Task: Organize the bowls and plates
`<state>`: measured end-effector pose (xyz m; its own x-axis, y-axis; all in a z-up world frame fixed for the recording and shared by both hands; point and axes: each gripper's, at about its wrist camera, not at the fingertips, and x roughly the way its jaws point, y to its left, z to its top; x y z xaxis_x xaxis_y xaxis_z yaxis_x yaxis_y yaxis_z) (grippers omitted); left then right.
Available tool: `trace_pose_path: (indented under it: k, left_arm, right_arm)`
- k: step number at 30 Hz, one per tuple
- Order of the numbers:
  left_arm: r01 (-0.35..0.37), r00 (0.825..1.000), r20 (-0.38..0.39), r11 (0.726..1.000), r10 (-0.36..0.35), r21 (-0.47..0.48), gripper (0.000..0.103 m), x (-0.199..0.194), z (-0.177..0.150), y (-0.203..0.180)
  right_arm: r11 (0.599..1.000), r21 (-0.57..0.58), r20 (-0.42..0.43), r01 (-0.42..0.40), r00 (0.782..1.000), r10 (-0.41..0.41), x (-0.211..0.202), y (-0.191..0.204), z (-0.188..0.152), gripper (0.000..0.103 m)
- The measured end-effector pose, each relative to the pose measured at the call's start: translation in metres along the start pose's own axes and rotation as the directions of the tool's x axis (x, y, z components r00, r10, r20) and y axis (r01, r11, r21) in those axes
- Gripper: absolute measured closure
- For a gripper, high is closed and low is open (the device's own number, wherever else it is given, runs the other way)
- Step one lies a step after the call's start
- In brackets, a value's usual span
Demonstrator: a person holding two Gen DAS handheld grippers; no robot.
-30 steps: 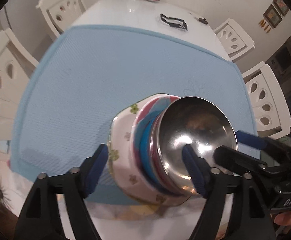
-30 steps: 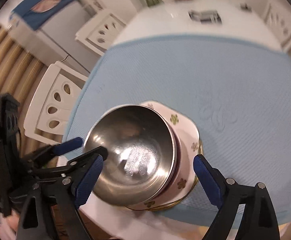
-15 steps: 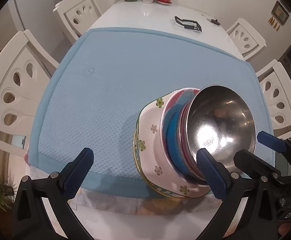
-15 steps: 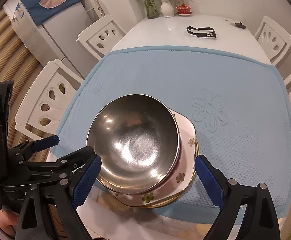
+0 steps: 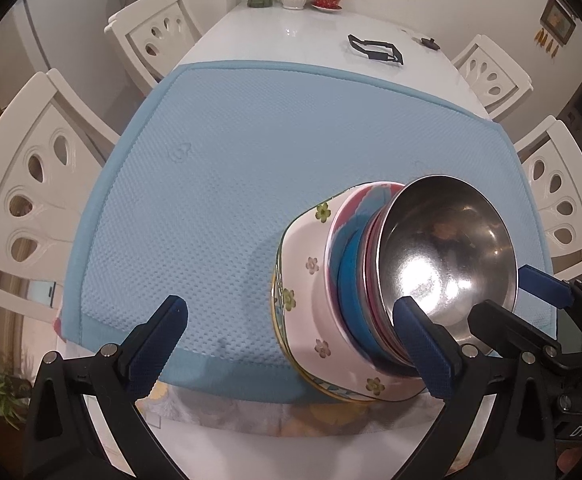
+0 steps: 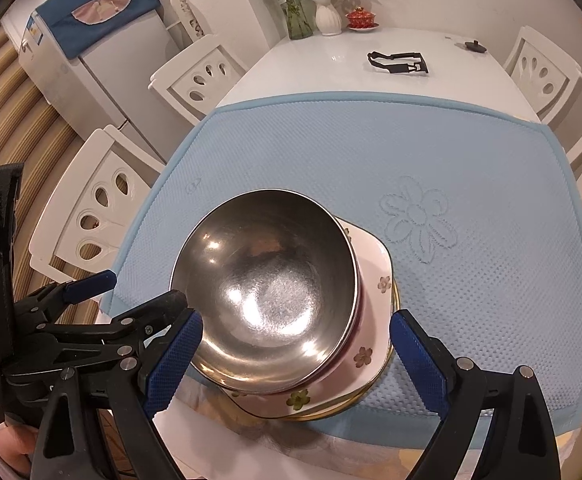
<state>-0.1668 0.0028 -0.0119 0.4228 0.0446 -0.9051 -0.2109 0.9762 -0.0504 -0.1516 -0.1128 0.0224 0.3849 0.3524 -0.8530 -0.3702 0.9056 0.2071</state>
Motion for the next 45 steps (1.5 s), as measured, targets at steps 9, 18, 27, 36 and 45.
trace_pose_path:
  k: [9, 18, 27, 36, 45]
  left_arm:
    - [-0.004, 1.000, -0.007, 1.000, 0.004, 0.000, 0.001, 0.0023, 0.0017, -0.0001]
    - [0.012, 1.000, -0.026, 1.000, -0.012, -0.019, 0.001, 0.0038, -0.0004, 0.0013]
    - [0.006, 1.000, -0.016, 1.000, -0.006, -0.017, 0.001, 0.0023, -0.0016, 0.0006]
    - [0.005, 1.000, -0.015, 1.000, -0.005, -0.012, 0.001, 0.0020, -0.0013, 0.0000]
    - [-0.001, 1.000, -0.008, 1.000, 0.001, -0.011, 0.001, 0.0008, 0.0007, -0.0011]
  right_arm:
    - [1.000, 0.003, -0.009, -0.005, 1.000, 0.005, 0.0015, -0.0019, 0.0018, 0.010]
    - [1.000, -0.002, -0.013, -0.005, 1.000, 0.005, 0.0021, -0.0020, 0.0016, 0.010]
    - [1.000, -0.002, -0.008, -0.007, 1.000, 0.007, 0.0005, -0.0002, 0.0005, 0.010]
    - [1.000, 0.002, -0.006, -0.010, 1.000, 0.010, -0.0002, -0.0019, 0.0013, 0.010]
    - [1.000, 0.000, -0.003, -0.014, 1.000, 0.014, -0.0012, -0.0027, 0.0032, 0.010]
